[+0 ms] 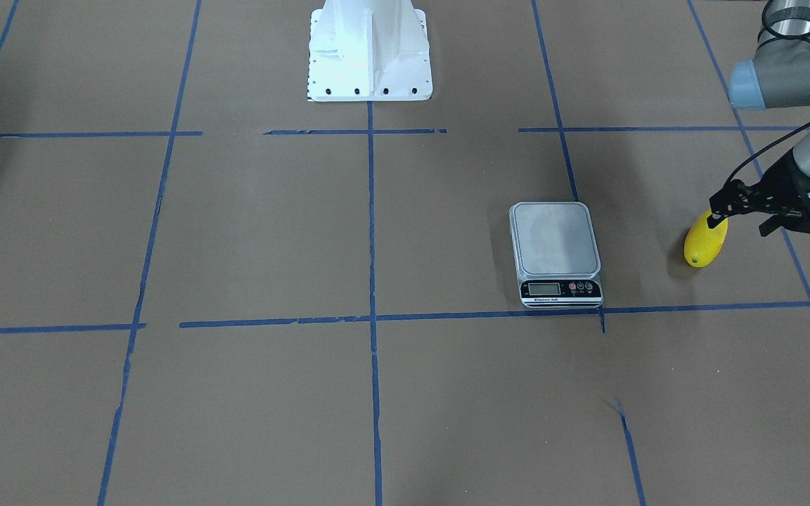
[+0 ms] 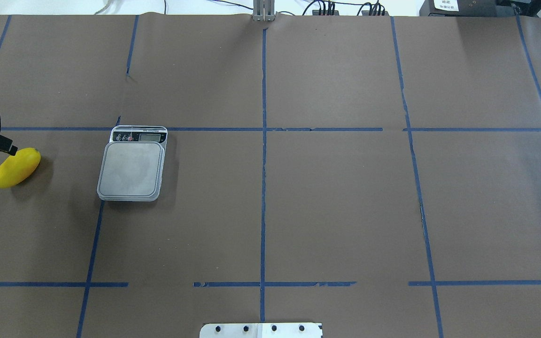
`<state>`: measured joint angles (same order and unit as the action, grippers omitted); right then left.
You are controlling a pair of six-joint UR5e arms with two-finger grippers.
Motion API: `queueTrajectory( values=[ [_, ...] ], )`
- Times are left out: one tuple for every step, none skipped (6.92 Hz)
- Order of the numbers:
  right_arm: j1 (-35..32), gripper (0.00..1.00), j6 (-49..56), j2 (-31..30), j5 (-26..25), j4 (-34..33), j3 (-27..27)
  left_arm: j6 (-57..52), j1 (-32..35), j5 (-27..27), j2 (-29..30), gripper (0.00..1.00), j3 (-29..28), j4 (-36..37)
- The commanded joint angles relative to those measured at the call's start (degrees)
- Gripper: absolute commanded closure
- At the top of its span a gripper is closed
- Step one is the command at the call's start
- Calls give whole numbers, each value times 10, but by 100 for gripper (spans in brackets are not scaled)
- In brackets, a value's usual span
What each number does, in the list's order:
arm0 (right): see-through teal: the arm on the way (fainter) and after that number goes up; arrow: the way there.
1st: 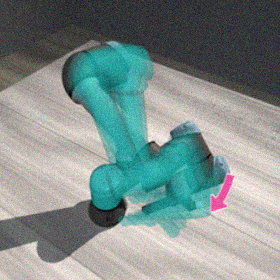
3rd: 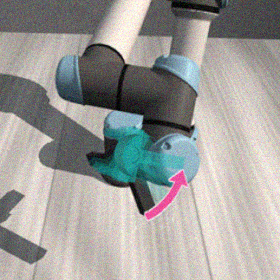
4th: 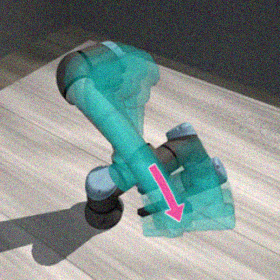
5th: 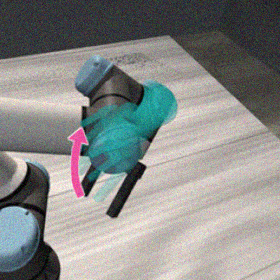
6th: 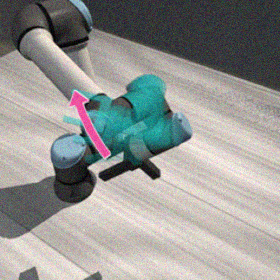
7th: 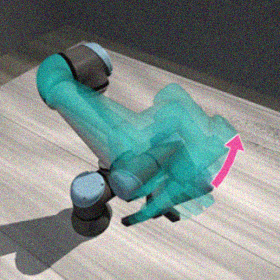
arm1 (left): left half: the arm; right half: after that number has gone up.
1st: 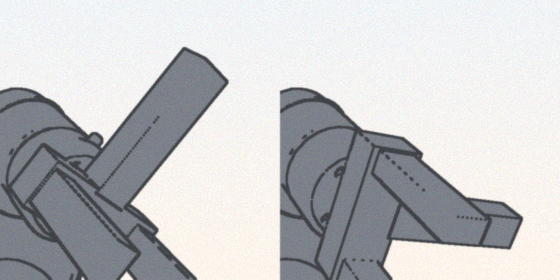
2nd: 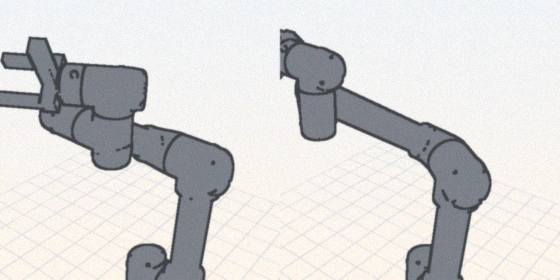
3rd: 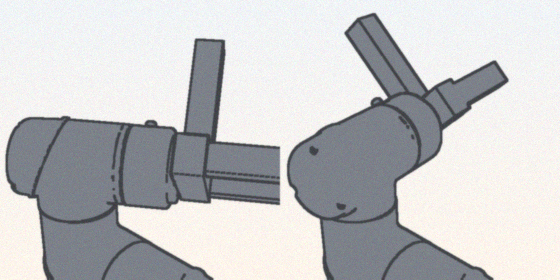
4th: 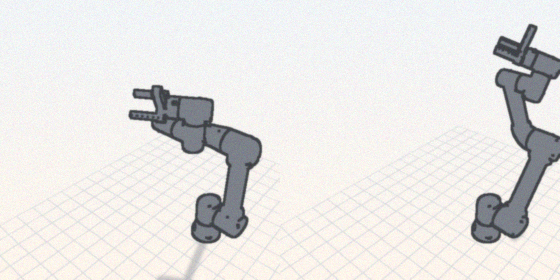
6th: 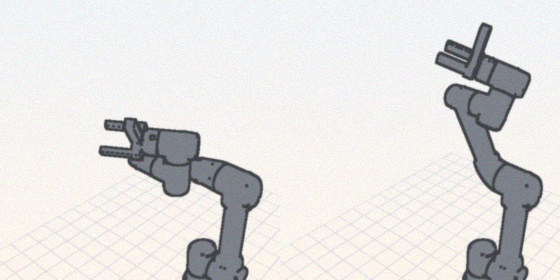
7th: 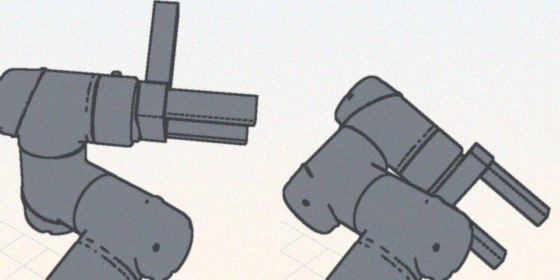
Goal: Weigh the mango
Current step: 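Move the left gripper down over the yellow mango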
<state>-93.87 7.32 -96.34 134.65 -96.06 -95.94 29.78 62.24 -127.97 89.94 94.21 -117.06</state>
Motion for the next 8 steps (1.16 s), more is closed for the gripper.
queueTrajectory(
  values=[
    [0, 0, 0, 0, 0, 0, 1, 8, -39, 11, -2, 0, -34, -24],
    [0, 0, 0, 0, 0, 0, 1, 9, -47, 14, -2, 0, -43, -34],
    [0, 0, 0, 0, 0, 0, 0, 9, -48, 14, 0, 0, -48, -34],
    [0, 0, 0, 0, 0, 0, 0, 9, -51, 14, 5, 0, -62, -43],
    [0, 0, 0, 0, 0, 0, 1, 10, -54, 13, 5, 0, -66, -53],
    [0, 0, 0, 0, 0, 0, 1, 10, -55, 13, 9, 0, -72, -54],
    [0, 0, 0, 0, 0, 0, 1, 10, -56, 13, 13, 5, -77, -54],
    [0, 0, 0, 0, 0, 0, 0, 8, -56, 13, 13, 70, -76, -54]
  ],
)
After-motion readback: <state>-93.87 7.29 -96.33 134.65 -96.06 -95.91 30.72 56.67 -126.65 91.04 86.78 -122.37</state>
